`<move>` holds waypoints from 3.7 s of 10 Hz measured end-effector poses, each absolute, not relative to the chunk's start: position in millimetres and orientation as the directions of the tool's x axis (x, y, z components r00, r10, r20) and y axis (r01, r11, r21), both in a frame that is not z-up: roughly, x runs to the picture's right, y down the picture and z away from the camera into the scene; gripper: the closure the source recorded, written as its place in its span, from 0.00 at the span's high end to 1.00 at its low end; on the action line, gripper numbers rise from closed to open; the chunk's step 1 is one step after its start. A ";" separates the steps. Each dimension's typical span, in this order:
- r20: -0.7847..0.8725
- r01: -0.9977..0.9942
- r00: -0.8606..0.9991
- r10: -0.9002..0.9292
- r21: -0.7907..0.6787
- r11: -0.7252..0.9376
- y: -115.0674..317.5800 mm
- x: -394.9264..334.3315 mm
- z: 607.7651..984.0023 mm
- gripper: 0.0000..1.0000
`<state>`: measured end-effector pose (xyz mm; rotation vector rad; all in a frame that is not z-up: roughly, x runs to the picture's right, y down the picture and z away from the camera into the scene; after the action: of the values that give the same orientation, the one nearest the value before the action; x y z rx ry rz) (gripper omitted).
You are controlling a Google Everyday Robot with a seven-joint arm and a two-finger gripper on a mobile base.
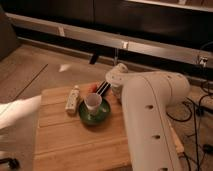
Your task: Wipe the white sponge on the table
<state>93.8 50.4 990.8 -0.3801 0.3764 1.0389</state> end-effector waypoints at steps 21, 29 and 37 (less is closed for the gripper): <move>-0.546 -0.902 0.382 0.746 -0.044 0.430 70.8 137.2 982.1 0.00; -0.424 -0.894 0.447 0.787 -0.193 0.404 40.7 46.4 952.0 0.07; -0.468 -0.958 0.279 0.839 -0.077 0.276 72.7 107.5 903.3 0.80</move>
<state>107.5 72.7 903.3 -0.3786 0.3686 1.2439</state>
